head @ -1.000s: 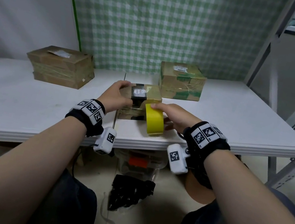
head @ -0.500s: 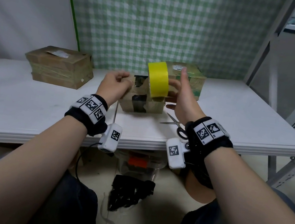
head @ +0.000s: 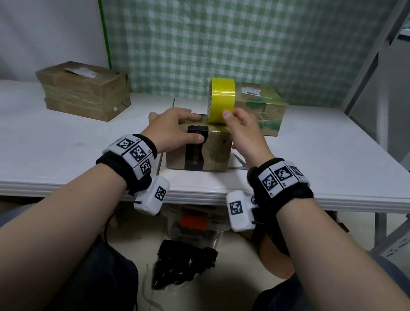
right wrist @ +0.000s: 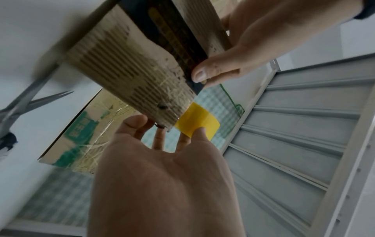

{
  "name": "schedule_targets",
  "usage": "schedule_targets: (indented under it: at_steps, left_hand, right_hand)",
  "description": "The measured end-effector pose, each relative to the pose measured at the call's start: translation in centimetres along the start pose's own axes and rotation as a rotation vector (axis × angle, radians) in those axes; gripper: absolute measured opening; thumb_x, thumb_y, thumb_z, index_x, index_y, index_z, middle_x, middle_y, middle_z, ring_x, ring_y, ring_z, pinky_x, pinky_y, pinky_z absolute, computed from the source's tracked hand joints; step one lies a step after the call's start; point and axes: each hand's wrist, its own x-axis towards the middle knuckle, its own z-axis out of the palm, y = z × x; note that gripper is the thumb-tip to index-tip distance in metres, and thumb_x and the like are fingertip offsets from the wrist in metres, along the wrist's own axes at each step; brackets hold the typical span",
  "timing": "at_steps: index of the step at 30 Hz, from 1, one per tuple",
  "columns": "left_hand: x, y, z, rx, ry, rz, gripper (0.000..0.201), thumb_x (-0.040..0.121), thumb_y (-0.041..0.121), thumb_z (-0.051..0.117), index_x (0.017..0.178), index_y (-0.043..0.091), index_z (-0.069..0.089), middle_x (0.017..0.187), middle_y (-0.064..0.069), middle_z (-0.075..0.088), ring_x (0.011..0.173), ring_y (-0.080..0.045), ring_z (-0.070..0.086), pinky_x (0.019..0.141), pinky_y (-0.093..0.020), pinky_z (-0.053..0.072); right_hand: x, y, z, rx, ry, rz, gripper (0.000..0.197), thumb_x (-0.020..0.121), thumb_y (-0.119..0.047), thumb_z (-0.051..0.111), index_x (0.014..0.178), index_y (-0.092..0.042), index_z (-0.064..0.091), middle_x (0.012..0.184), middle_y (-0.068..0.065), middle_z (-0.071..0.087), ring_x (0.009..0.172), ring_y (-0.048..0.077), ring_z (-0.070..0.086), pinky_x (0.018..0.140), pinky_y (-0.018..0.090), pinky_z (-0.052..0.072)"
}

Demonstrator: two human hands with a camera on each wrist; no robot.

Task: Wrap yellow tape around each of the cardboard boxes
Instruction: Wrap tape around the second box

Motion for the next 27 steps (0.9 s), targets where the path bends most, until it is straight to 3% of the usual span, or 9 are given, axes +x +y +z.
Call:
schedule_targets:
  at_steps: [4, 9, 12, 15, 16, 18, 21, 25, 27]
  left_hand:
    - [0.2, -0.4, 0.4, 0.008, 0.020, -0.003, 0.058, 0.080, 0.054, 0.079, 0.134, 0.041, 0.063, 0.152, 0.017, 0.047, 0.143, -0.027, 0.028, 0.109, -0.038, 0.023]
    - [1.0, -0.9, 0.6, 0.033, 0.027, 0.009, 0.062, 0.075, 0.062, 0.079, 0.133, 0.045, 0.063, 0.151, 0.024, 0.046, 0.145, -0.023, 0.032, 0.108, -0.038, 0.024]
    - [1.0, -0.6, 0.8, 0.099, 0.043, 0.006, 0.062, 0.080, 0.062, 0.074, 0.138, 0.046, 0.058, 0.152, 0.025, 0.042, 0.140, -0.025, 0.032, 0.102, -0.041, 0.030]
    - [0.6, 0.2, 0.8, 0.263, 0.037, 0.045, 0.059, 0.087, 0.064, 0.064, 0.142, 0.047, 0.052, 0.155, 0.024, 0.038, 0.137, -0.025, 0.027, 0.102, -0.043, 0.027]
    - [0.6, 0.5, 0.8, 0.294, 0.029, 0.062, 0.057, 0.089, 0.063, 0.062, 0.142, 0.046, 0.052, 0.155, 0.023, 0.039, 0.138, -0.025, 0.026, 0.102, -0.044, 0.025]
    - [0.5, 0.9, 0.7, 0.293, 0.039, 0.086, 0.052, 0.090, 0.060, 0.063, 0.139, 0.043, 0.057, 0.151, 0.023, 0.045, 0.141, -0.023, 0.027, 0.099, -0.045, 0.025]
    - [0.6, 0.9, 1.1, 0.207, 0.119, 0.095, 0.041, 0.086, 0.055, 0.071, 0.125, 0.043, 0.068, 0.137, 0.023, 0.060, 0.136, -0.016, 0.040, 0.091, -0.042, 0.025]
    - [0.8, 0.5, 1.5, 0.178, 0.157, 0.084, 0.035, 0.085, 0.056, 0.071, 0.118, 0.046, 0.071, 0.131, 0.025, 0.063, 0.132, -0.016, 0.044, 0.095, -0.045, 0.031]
    - [1.1, 0.3, 1.8, 0.150, 0.168, 0.065, 0.035, 0.084, 0.057, 0.071, 0.117, 0.046, 0.072, 0.131, 0.025, 0.063, 0.132, -0.016, 0.044, 0.100, -0.050, 0.035]
  right_hand:
    - [-0.4, -0.2, -0.2, 0.060, 0.020, -0.028, 0.028, 0.104, -0.042, 0.051, 0.103, -0.018, 0.065, 0.100, -0.003, 0.065, 0.093, 0.012, 0.058, 0.087, 0.036, 0.047]
    - [-0.9, -1.3, -0.3, 0.116, 0.114, -0.069, 0.035, 0.103, -0.040, 0.054, 0.074, -0.021, 0.056, 0.071, -0.011, 0.050, 0.068, 0.007, 0.045, 0.069, 0.030, 0.035]
    - [-1.1, -1.7, -0.3, 0.195, 0.144, -0.097, 0.050, 0.096, -0.053, 0.053, 0.085, -0.005, 0.062, 0.080, 0.000, 0.049, 0.075, 0.012, 0.045, 0.072, 0.034, 0.035]
    - [-1.3, -1.8, -0.3, 0.225, 0.153, -0.063, 0.070, 0.083, -0.065, 0.055, 0.094, 0.003, 0.063, 0.084, 0.003, 0.052, 0.079, 0.017, 0.051, 0.078, 0.048, 0.049]
    - [-1.4, -1.8, -0.3, 0.221, 0.144, -0.058, 0.076, 0.080, -0.068, 0.057, 0.096, 0.006, 0.063, 0.083, 0.004, 0.052, 0.079, 0.017, 0.051, 0.078, 0.047, 0.050]
    - [-1.6, -1.8, -0.3, 0.195, 0.131, -0.067, 0.089, 0.075, -0.074, 0.058, 0.096, 0.012, 0.060, 0.081, 0.004, 0.048, 0.075, 0.016, 0.045, 0.072, 0.036, 0.039]
    - [-1.5, -1.5, -0.4, 0.182, 0.134, -0.073, 0.098, 0.073, -0.078, 0.058, 0.100, 0.016, 0.057, 0.081, 0.003, 0.047, 0.074, 0.015, 0.042, 0.073, 0.032, 0.032]
    - [-1.4, -1.6, -0.4, 0.181, 0.155, -0.093, 0.097, 0.076, -0.077, 0.057, 0.102, 0.016, 0.059, 0.078, 0.019, 0.054, 0.076, 0.014, 0.044, 0.074, 0.033, 0.033]
    - [-1.2, -1.8, -0.5, 0.168, 0.159, -0.083, 0.091, 0.081, -0.075, 0.055, 0.104, 0.013, 0.061, 0.095, 0.031, 0.064, 0.079, 0.013, 0.047, 0.075, 0.034, 0.035]
